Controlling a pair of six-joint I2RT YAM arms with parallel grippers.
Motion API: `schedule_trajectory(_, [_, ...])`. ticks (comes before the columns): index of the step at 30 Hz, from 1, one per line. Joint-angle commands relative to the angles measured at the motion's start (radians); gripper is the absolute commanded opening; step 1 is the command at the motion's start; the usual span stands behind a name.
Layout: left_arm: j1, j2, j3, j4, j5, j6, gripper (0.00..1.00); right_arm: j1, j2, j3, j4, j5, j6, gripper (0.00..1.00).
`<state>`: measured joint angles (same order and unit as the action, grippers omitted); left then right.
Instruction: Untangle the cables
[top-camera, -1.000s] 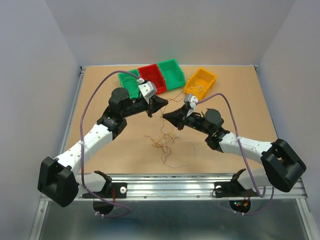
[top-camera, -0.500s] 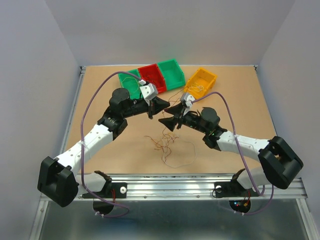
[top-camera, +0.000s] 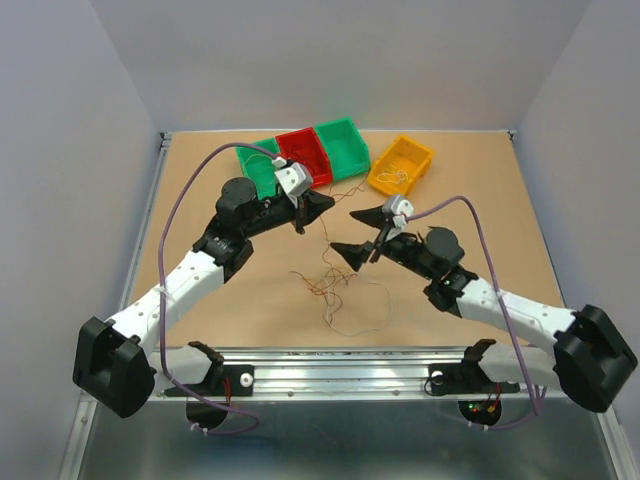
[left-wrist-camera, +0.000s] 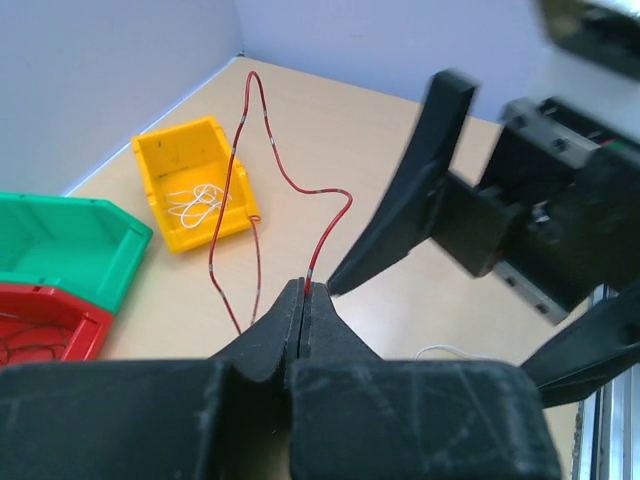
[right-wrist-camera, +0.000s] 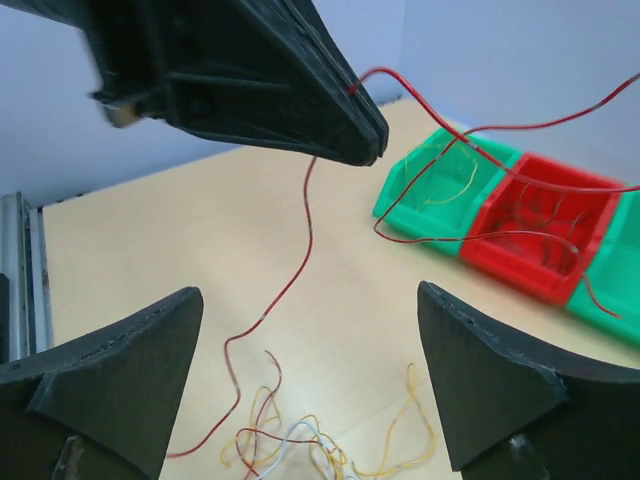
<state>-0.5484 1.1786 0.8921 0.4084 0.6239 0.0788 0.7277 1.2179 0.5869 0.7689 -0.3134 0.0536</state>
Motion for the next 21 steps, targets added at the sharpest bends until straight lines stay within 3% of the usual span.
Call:
schedule_trajectory(1, [-0.004, -0.045, -0.005, 0.055, -0.017, -0.011, 0.00, 0.006, -0.173, -0.094, -0.013, -0.029, -0.142, 0.93])
schedule_trajectory(4, [-0.002, -0.048, 0.004, 0.043, 0.002, -0.011, 0.00, 0.007, -0.259, -0.163, 0.000, -0.049, -0.219, 0.97])
schedule_trajectory(9, [-0.002, -0.054, 0.022, 0.012, 0.037, -0.014, 0.00, 0.007, -0.253, -0.186, 0.059, -0.010, -0.276, 1.00])
schedule_trajectory(14, [-0.002, -0.063, 0.021, 0.012, 0.040, -0.017, 0.00, 0.009, -0.161, -0.170, 0.185, -0.006, -0.305, 1.00])
schedule_trajectory(21, [-0.004, -0.056, 0.022, 0.010, 0.050, -0.020, 0.00, 0.024, -0.015, -0.110, 0.335, 0.141, -0.393, 1.00])
